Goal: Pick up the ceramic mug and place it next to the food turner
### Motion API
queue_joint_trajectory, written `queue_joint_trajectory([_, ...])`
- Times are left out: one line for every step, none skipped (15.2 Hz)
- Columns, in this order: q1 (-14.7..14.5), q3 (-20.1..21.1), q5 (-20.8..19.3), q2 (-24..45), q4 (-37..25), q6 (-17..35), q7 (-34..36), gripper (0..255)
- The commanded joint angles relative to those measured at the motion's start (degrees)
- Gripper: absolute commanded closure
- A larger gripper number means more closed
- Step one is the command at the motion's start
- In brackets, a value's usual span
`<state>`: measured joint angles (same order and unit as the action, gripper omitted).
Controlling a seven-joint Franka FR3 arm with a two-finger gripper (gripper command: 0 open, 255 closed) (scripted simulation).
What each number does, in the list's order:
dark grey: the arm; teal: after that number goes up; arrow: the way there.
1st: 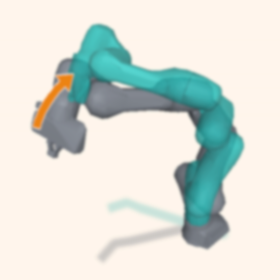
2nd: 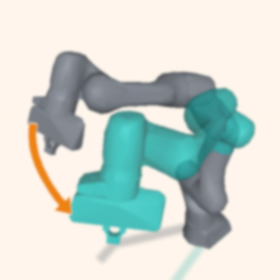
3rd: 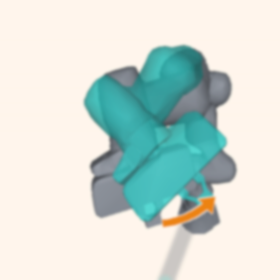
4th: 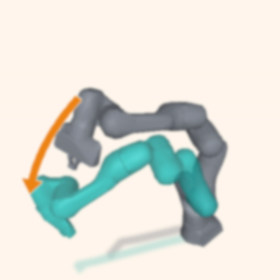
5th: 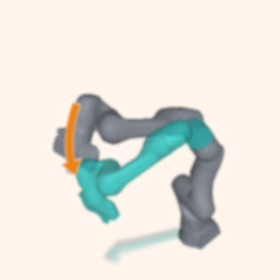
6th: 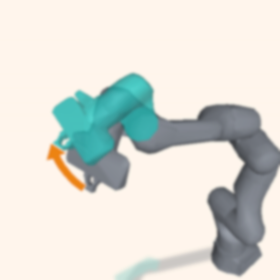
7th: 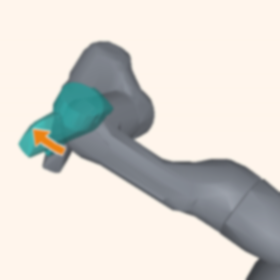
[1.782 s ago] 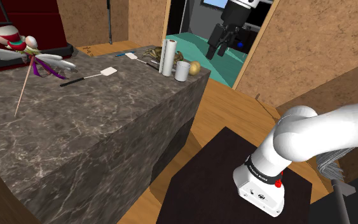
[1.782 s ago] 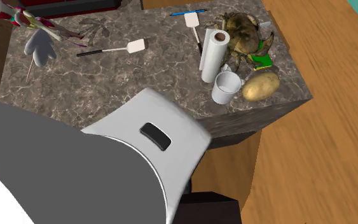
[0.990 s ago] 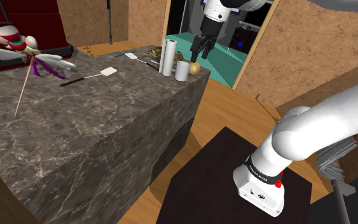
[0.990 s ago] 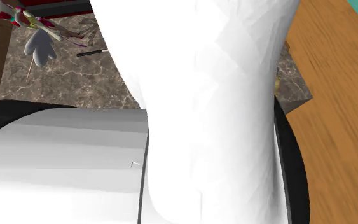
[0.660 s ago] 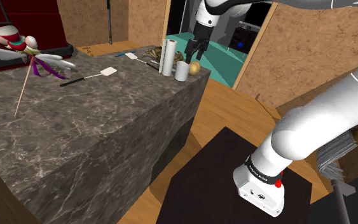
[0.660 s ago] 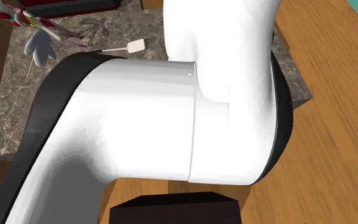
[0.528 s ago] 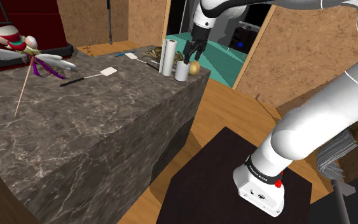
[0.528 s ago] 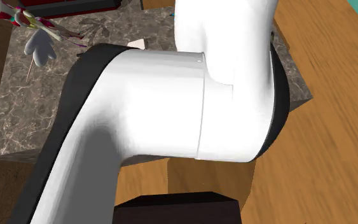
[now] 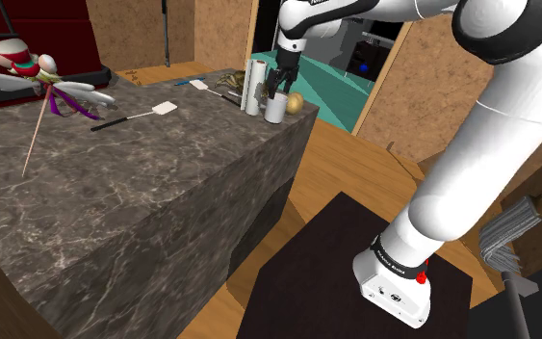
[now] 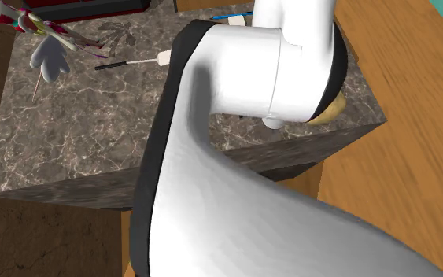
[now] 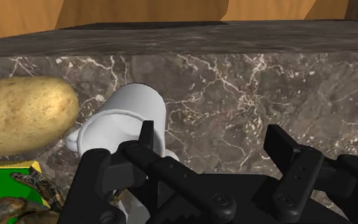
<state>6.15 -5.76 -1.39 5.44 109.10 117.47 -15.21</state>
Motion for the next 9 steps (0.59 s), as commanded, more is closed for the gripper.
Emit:
queue_joint_trajectory([0.6,-0.5,0.0,4.1,-3.2,0.7,-1.1,0])
queue_joint_trajectory([0.9,-0.6,0.1,6.3,-5.3,0.7,-1.5,0])
queue_joint_trajectory([1.2,-0.8,0.1,8.6,-7.5,0.7,-2.0,0])
queue_joint_trajectory([1.5,-1.0,0.2,10.8,-9.8,0.5,-2.4,0])
queue_joint_trajectory([1.6,-0.9,0.2,10.9,-9.8,0.5,-2.4,0])
queue_joint_trajectory([1.6,-0.9,0.2,11.1,-9.4,1.2,-2.5,0])
queue_joint_trajectory([1.6,-0.9,0.2,11.4,-9.0,1.9,-2.5,0])
queue_joint_trajectory([1.6,-0.9,0.3,11.7,-8.7,2.5,-2.5,0])
queue_joint_trajectory([1.7,-0.9,0.3,12.0,-8.3,3.2,-2.5,0])
